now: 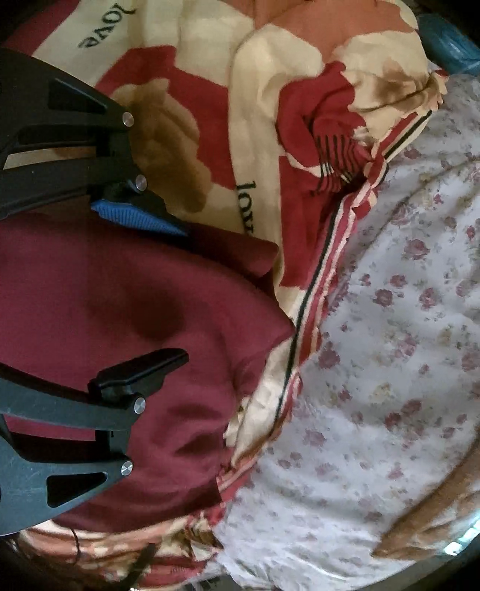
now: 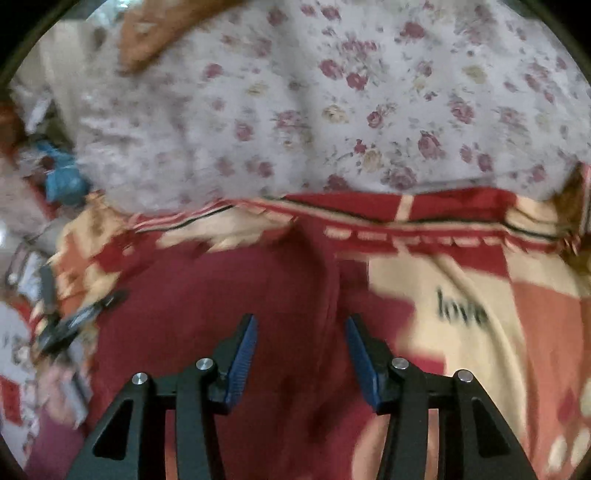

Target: Fold small clothes

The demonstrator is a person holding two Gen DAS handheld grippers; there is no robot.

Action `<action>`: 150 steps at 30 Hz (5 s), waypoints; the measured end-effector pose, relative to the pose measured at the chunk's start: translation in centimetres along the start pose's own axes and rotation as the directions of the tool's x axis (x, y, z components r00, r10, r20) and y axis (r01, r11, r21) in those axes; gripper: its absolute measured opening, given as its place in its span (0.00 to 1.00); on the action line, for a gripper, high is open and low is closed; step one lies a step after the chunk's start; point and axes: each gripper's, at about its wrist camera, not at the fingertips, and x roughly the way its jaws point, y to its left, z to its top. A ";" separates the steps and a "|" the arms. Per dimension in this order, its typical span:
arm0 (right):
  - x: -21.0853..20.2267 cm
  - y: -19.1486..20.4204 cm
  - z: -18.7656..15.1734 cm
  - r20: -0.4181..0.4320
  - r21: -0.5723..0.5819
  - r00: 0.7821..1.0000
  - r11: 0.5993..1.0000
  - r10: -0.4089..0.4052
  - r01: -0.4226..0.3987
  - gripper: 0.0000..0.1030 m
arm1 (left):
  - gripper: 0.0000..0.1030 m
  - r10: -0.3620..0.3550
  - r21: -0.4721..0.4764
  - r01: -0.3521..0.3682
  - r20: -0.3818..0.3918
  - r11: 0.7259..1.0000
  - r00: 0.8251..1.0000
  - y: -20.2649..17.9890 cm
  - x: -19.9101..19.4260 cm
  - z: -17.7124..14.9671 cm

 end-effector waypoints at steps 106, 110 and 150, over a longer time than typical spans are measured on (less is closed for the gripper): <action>16.0 23.9 6.1 -0.122 -0.218 0.982 0.962 0.141 -0.166 0.20 | 0.38 -0.314 0.099 0.308 0.053 0.946 0.948 0.3 -4.4 -5.4; 15.4 24.5 7.1 -0.152 -0.192 0.974 0.962 0.166 -0.194 0.54 | 0.38 -0.300 0.141 0.290 0.061 0.947 0.952 -0.5 -4.7 -5.6; 3.4 15.3 5.2 -0.014 -0.319 1.000 0.948 -0.014 0.009 0.21 | 0.29 -0.347 0.327 0.337 -0.029 0.883 0.937 -15.1 -8.2 -6.9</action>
